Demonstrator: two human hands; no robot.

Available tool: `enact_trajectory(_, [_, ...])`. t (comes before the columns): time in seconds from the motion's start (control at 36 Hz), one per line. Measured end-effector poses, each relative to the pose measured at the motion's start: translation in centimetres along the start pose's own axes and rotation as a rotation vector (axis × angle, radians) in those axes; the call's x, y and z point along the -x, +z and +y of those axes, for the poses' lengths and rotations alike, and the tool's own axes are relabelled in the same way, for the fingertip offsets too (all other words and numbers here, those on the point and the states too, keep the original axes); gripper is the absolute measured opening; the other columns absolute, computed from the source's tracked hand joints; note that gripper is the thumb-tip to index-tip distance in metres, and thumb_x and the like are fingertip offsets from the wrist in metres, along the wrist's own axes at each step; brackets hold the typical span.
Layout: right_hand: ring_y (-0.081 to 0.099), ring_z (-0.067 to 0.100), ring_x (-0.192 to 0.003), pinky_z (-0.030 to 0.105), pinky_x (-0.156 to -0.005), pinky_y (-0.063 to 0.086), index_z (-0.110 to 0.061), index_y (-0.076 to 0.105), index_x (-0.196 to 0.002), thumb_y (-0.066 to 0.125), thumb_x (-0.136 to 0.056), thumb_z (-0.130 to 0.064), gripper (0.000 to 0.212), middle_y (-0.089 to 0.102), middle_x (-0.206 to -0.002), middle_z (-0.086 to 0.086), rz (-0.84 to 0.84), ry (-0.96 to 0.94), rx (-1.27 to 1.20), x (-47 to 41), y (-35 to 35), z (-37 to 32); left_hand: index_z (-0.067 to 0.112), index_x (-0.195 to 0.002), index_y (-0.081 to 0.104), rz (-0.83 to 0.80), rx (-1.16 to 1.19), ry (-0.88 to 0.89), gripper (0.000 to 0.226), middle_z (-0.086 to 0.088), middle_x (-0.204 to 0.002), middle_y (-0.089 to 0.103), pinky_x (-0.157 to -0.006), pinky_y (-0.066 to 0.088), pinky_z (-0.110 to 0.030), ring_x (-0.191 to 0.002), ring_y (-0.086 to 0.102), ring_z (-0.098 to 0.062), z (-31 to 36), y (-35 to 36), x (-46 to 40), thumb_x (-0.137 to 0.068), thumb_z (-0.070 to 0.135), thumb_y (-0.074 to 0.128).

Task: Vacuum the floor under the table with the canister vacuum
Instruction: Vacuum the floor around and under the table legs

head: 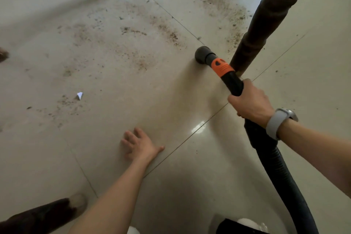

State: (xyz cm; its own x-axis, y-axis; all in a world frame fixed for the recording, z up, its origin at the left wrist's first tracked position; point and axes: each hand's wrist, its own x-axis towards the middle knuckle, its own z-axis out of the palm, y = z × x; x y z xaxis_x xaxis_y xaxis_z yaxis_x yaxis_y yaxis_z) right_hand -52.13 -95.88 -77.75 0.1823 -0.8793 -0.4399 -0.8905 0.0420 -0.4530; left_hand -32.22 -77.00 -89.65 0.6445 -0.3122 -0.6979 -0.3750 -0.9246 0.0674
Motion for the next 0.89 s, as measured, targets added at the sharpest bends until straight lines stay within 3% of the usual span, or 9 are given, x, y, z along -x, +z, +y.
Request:
enact_trajectory(0.14, [0.065,0.024,-0.062,0.04,-0.064,0.058,-0.02,0.042,-0.104,0.056,-0.081,-0.025,0.027,0.061,-0.079,0.007,0.028,0.068,-0.018,0.7,-0.9,1.1,0.007,-0.15,-0.011,-0.005,-0.03,-0.022,0.12,-0.019,-0.156,-0.019,-0.114,0.016,-0.053,-0.144,-0.013,-0.041,1.0,-0.2,0.0,-0.076,0.043,0.077])
enact_trajectory(0.25, [0.063,0.019,-0.054,0.028,-0.046,0.052,-0.02,0.042,-0.105,0.059,-0.085,-0.019,0.027,0.059,-0.078,0.006,-0.152,-0.001,-0.1,2.1,-0.2,0.5,0.009,-0.15,-0.012,-0.007,-0.025,-0.02,0.121,-0.019,-0.156,-0.021,-0.113,0.017,-0.054,-0.144,-0.013,-0.04,1.0,-0.1,-0.2,-0.076,0.041,0.077])
enact_trajectory(0.33, [0.063,0.019,-0.056,0.033,-0.054,0.056,-0.02,0.044,-0.109,0.059,-0.086,-0.02,0.027,0.06,-0.079,0.006,-0.244,-0.065,-0.095,2.4,0.3,0.2,0.009,-0.151,-0.01,0.007,-0.016,0.002,0.121,-0.016,-0.157,-0.019,-0.112,0.02,-0.055,-0.145,-0.014,-0.037,0.8,0.0,-0.3,-0.075,0.04,0.079])
enact_trajectory(0.44, [0.063,0.02,-0.059,0.034,-0.057,0.057,-0.02,0.044,-0.109,0.06,-0.086,-0.02,0.027,0.06,-0.08,0.006,-0.19,-0.01,-0.161,1.1,-0.2,0.3,0.008,-0.151,-0.009,0.015,-0.028,0.041,0.12,-0.012,-0.158,-0.019,-0.111,0.021,-0.056,-0.145,-0.014,-0.034,0.5,-0.1,-0.2,-0.075,0.04,0.078])
enact_trajectory(0.61, [0.061,0.02,-0.053,0.027,-0.046,0.05,-0.014,0.047,-0.112,0.057,-0.085,-0.019,0.029,0.061,-0.081,0.007,-0.001,0.099,-0.328,-3.1,-1.2,-0.8,0.011,-0.151,-0.011,-0.001,-0.027,0.048,0.119,-0.009,-0.157,-0.023,-0.11,0.021,-0.059,-0.145,-0.015,-0.035,0.3,-0.1,-0.3,-0.076,0.041,0.077])
enact_trajectory(0.69, [0.057,0.02,-0.05,0.028,-0.047,0.049,-0.011,0.045,-0.121,0.058,-0.086,-0.018,0.038,0.058,-0.08,0.009,-0.033,0.143,-0.455,-4.8,-0.7,-2.7,0.011,-0.151,-0.012,-0.008,-0.022,0.049,0.119,-0.008,-0.157,-0.025,-0.11,0.02,-0.06,-0.145,-0.017,-0.035,0.3,-0.1,-0.3,-0.077,0.041,0.077])
enact_trajectory(0.89, [0.056,0.019,-0.05,0.028,-0.049,0.05,-0.007,0.044,-0.122,0.058,-0.086,-0.014,0.04,0.055,-0.072,0.007,-0.127,0.104,-0.488,-6.0,1.2,-4.2,0.012,-0.151,-0.01,0.0,-0.04,0.065,0.118,-0.008,-0.157,-0.024,-0.11,0.022,-0.058,-0.145,-0.016,-0.036,0.2,-0.2,-0.2,-0.077,0.043,0.076])
